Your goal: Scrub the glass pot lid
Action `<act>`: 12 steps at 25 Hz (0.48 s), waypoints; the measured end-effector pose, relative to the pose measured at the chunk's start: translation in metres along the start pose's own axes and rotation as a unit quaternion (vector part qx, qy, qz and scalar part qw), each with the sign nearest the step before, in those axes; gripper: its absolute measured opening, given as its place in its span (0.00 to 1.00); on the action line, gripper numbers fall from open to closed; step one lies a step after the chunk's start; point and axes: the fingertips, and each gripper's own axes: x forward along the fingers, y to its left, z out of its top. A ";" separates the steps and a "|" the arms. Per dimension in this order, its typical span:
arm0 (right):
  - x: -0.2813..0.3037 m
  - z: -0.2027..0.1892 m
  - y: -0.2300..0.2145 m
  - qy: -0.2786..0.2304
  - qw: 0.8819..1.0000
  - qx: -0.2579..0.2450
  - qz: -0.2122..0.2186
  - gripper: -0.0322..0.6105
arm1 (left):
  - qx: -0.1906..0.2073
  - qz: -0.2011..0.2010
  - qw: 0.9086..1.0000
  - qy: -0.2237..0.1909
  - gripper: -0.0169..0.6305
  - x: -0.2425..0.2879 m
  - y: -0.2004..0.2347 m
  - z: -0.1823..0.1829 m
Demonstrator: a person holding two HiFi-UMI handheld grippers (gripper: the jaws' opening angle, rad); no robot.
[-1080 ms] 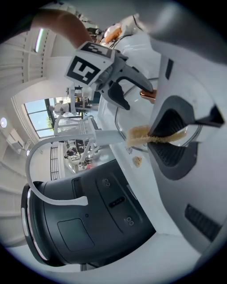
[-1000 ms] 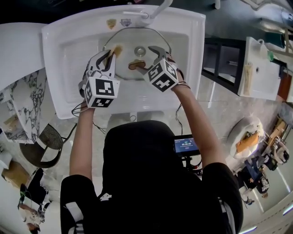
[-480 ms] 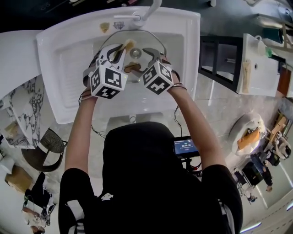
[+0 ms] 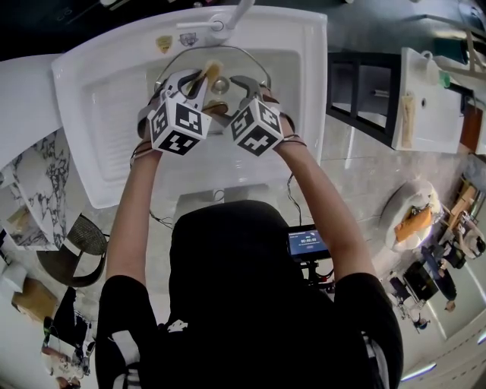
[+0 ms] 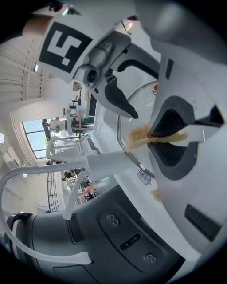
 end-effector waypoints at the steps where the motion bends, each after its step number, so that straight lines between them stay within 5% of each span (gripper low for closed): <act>1: 0.000 0.000 0.000 -0.002 1.000 0.000 -0.001 0.59 | -0.001 0.000 1.000 0.001 0.06 0.001 0.000 -0.001; 12: 0.000 0.000 -0.001 -0.007 1.000 0.000 0.000 0.59 | 0.002 -0.001 1.000 0.004 0.06 0.008 0.003 -0.003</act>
